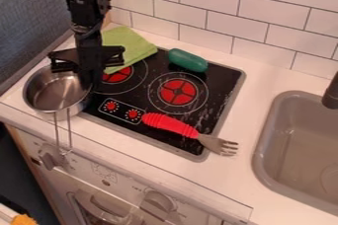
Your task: Put the silver pot on top of the green cloth
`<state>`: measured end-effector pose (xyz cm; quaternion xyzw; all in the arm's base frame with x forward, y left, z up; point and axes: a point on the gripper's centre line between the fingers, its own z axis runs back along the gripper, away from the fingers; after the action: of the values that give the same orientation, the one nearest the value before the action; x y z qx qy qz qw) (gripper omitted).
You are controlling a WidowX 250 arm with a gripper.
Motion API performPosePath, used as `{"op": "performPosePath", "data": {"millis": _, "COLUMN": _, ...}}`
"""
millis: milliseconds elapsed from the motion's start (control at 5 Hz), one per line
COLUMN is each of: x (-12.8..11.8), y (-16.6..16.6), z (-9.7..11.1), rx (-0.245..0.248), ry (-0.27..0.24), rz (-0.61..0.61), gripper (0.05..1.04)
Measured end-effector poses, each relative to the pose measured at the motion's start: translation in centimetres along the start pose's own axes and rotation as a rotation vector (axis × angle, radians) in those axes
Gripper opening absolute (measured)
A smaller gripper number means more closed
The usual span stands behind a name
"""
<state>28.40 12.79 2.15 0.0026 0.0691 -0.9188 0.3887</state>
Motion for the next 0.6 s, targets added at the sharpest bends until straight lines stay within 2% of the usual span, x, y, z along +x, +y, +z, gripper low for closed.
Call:
{"op": "performPosePath", "data": {"millis": 200, "x": -0.1, "y": -0.2, "z": 0.3, "rx": -0.02, "ry": -0.006, "rz": -0.014, "gripper": 0.078}}
{"op": "performPosePath", "data": {"millis": 400, "x": -1.0, "y": -0.3, "z": 2.1, "rx": -0.052, "ry": 0.047, "rz": -0.049, "gripper": 0.078}}
{"op": "performPosePath", "data": {"millis": 600, "x": -2.1, "y": 0.2, "z": 3.6, "rx": -0.05, "ry": 0.077, "rz": -0.085, "gripper": 0.078}}
